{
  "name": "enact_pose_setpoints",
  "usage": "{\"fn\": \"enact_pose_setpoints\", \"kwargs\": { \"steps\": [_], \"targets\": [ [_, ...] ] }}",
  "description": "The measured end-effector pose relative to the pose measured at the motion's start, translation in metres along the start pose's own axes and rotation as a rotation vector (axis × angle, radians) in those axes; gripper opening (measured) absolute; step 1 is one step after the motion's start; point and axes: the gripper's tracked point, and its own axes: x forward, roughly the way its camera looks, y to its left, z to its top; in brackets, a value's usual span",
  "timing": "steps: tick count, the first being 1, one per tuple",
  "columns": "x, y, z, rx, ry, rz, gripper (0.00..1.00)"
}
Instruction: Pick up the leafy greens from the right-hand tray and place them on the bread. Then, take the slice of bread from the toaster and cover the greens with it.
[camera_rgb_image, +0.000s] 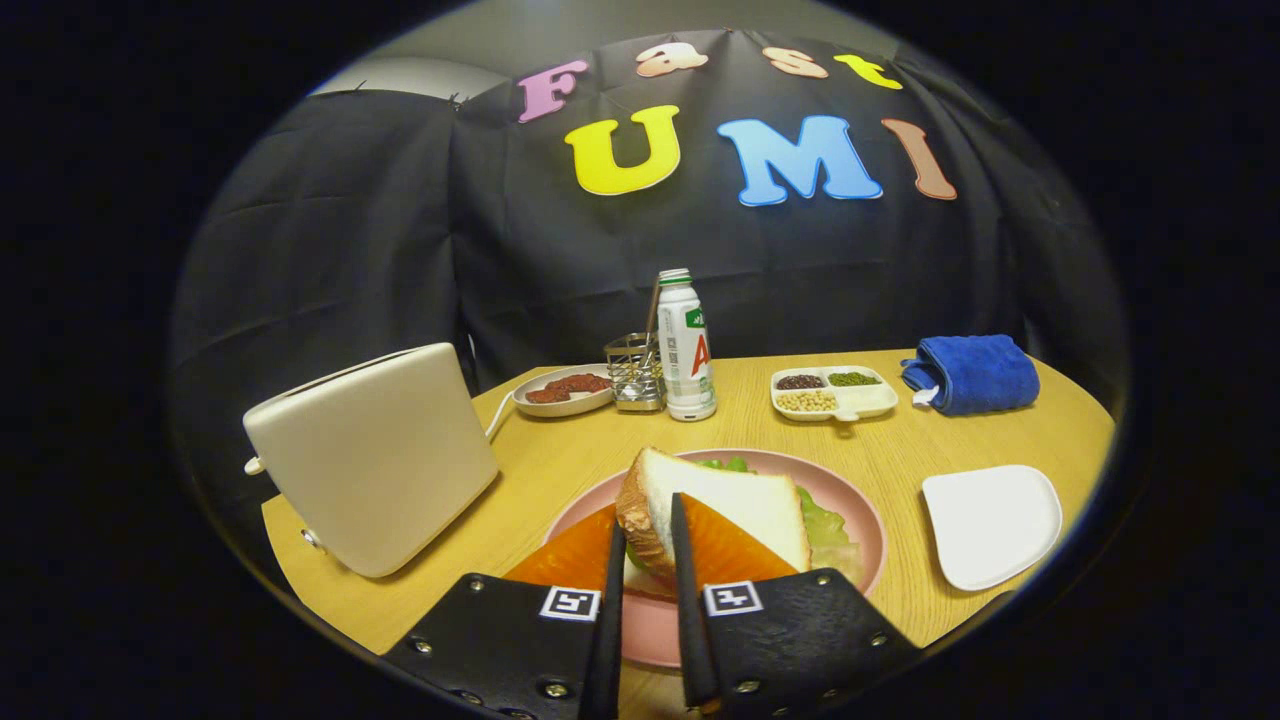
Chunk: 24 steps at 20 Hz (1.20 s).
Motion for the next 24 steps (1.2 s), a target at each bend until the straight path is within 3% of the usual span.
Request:
{"fn": "enact_pose_setpoints", "kwargs": {
  "steps": [3,5,7,11,24],
  "targets": [
    [-0.0016,0.0062,0.0038,-0.030,-0.036,0.012,0.32],
    [-0.0039,0.0058,0.0030,-0.039,-0.041,0.005,0.60],
    [-0.0016,0.0043,0.0023,-0.026,-0.041,0.007,0.63],
    [-0.0036,0.0022,0.0052,-0.001,-0.056,0.007,0.96],
    [-0.0064,0.0057,0.0080,-0.028,-0.083,0.017,0.98]
  ]
}}
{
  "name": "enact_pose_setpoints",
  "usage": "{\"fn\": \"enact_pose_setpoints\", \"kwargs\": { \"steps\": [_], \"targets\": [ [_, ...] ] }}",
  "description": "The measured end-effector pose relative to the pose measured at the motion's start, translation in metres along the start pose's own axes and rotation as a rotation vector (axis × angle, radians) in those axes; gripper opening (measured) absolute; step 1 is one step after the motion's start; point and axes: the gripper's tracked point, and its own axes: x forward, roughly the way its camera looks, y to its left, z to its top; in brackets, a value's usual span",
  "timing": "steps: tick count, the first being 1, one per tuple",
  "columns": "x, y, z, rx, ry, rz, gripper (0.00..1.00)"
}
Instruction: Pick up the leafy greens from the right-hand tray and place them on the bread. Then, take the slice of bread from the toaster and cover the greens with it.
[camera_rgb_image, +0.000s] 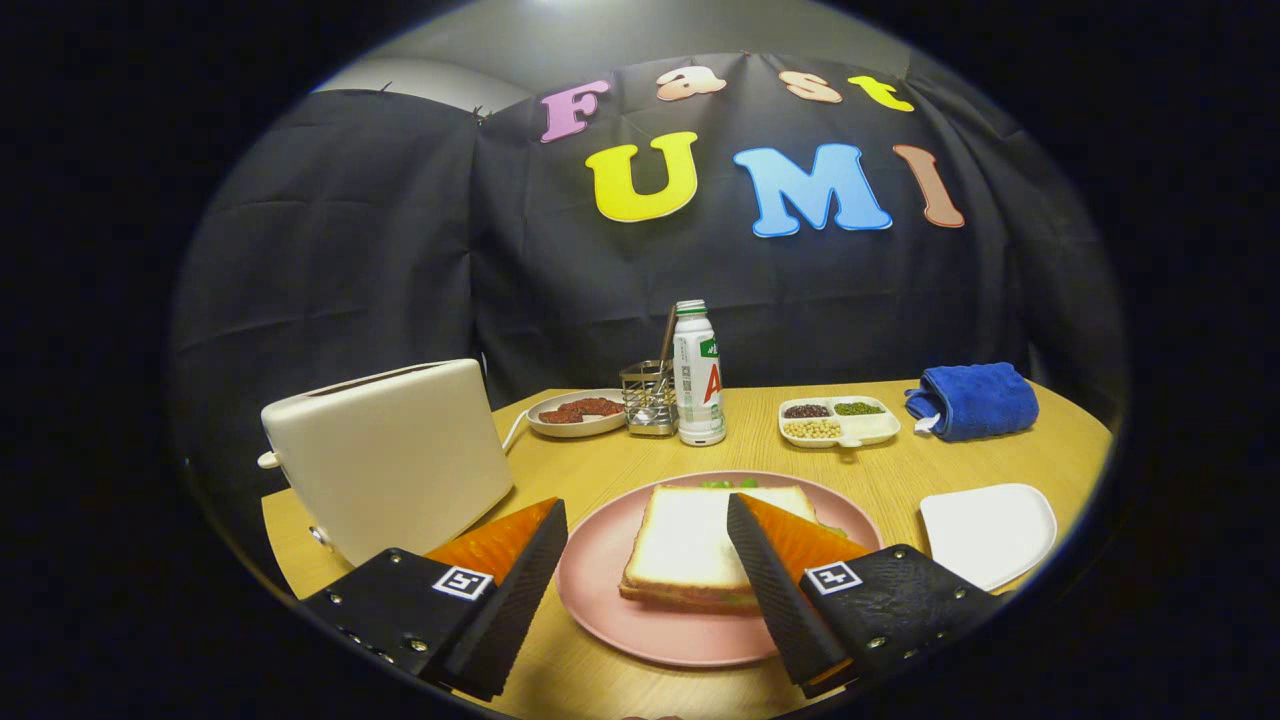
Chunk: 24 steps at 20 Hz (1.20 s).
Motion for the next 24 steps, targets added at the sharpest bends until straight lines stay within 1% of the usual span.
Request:
{"fn": "enact_pose_setpoints", "kwargs": {
  "steps": [4,7,11,15,19,24],
  "targets": [
    [-0.001,0.002,0.002,-0.003,-0.014,0.014,0.98],
    [-0.002,-0.001,0.004,0.019,-0.029,0.010,0.98],
    [-0.001,-0.001,0.003,0.052,-0.018,0.034,0.98],
    [-0.009,-0.010,0.024,0.073,-0.061,0.042,0.98],
    [-0.021,-0.035,0.046,0.061,-0.094,0.031,0.98],
    [-0.044,-0.089,0.074,0.006,-0.134,-0.035,0.98]
  ]
}}
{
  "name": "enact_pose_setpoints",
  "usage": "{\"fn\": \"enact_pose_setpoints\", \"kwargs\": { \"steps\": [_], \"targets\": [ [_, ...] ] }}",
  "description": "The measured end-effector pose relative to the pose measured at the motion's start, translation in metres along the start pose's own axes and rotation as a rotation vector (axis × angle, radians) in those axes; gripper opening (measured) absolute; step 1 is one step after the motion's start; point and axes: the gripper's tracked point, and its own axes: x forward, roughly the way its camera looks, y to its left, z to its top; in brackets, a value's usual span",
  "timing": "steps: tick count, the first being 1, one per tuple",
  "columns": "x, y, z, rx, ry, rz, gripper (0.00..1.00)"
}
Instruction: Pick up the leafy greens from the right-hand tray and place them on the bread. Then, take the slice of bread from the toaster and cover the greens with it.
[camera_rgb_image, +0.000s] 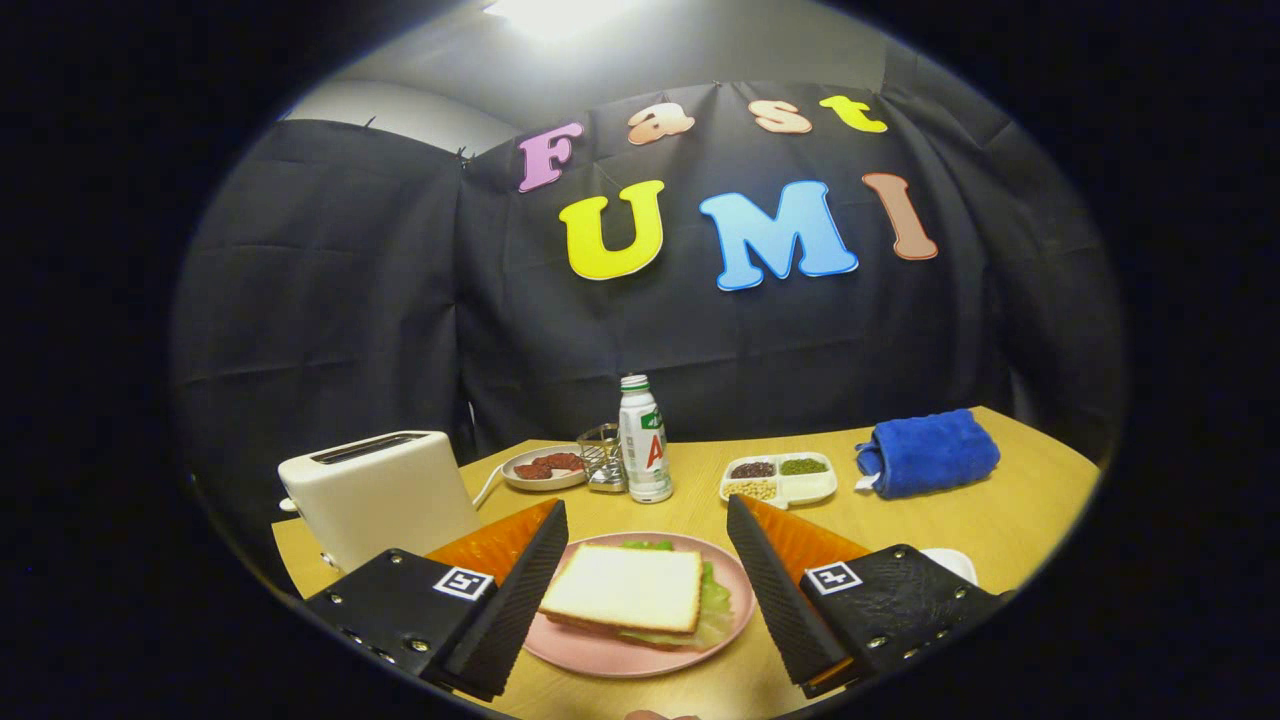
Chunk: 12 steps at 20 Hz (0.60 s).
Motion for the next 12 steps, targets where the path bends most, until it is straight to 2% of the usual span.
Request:
{"fn": "enact_pose_setpoints", "kwargs": {
  "steps": [5,12],
  "targets": [
    [-0.027,-0.080,0.041,-0.054,-0.042,-0.117,0.98],
    [-0.095,-0.216,0.085,-0.138,-0.085,-0.298,0.97]
  ]
}}
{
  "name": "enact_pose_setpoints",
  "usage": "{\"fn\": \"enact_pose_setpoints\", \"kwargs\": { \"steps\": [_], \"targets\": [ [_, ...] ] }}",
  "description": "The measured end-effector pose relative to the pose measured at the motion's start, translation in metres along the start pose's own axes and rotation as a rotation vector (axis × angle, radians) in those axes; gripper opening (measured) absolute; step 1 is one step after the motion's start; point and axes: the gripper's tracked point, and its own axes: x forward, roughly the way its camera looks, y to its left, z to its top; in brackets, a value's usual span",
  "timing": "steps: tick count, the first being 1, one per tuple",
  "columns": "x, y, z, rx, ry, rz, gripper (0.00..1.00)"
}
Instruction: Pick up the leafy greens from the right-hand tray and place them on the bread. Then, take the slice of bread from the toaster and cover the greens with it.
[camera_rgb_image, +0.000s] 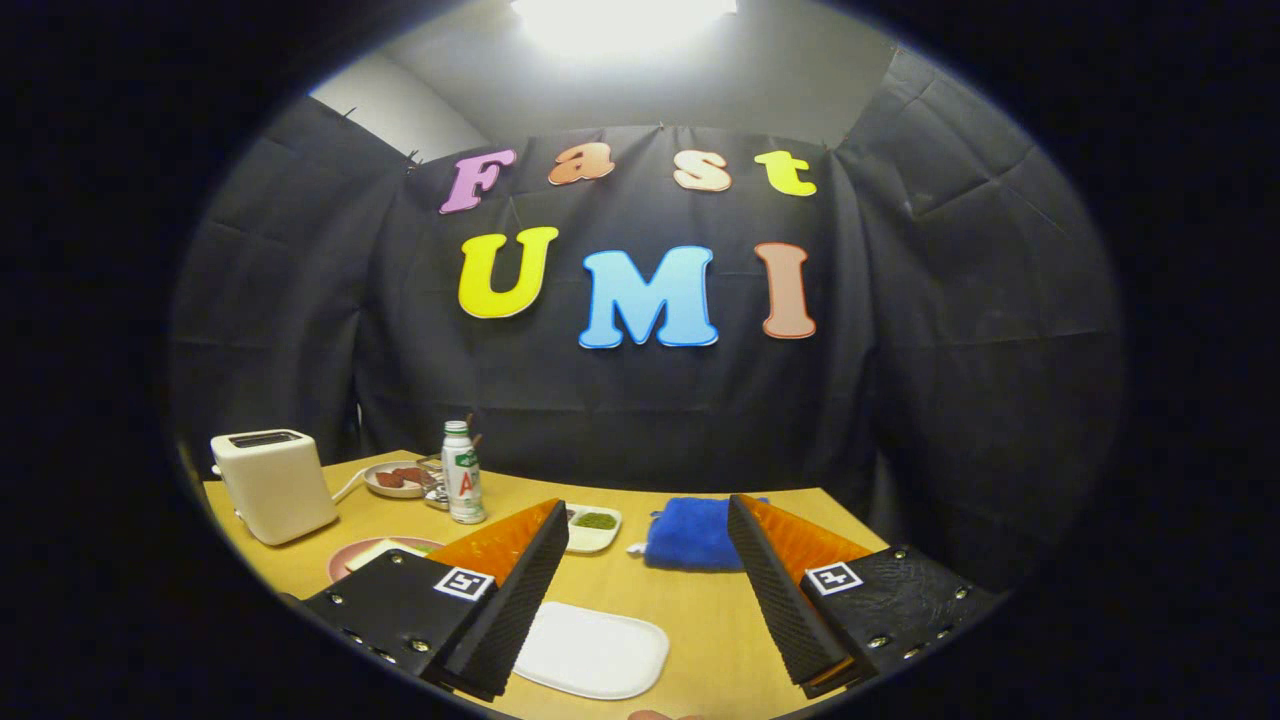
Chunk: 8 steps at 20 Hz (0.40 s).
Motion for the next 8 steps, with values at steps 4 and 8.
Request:
{"fn": "enact_pose_setpoints", "kwargs": {
  "steps": [4,8],
  "targets": [
    [-0.022,-0.087,0.002,0.044,-0.003,-0.087,0.98],
    [-0.039,-0.161,0.000,0.124,-0.025,-0.153,0.98]
  ]
}}
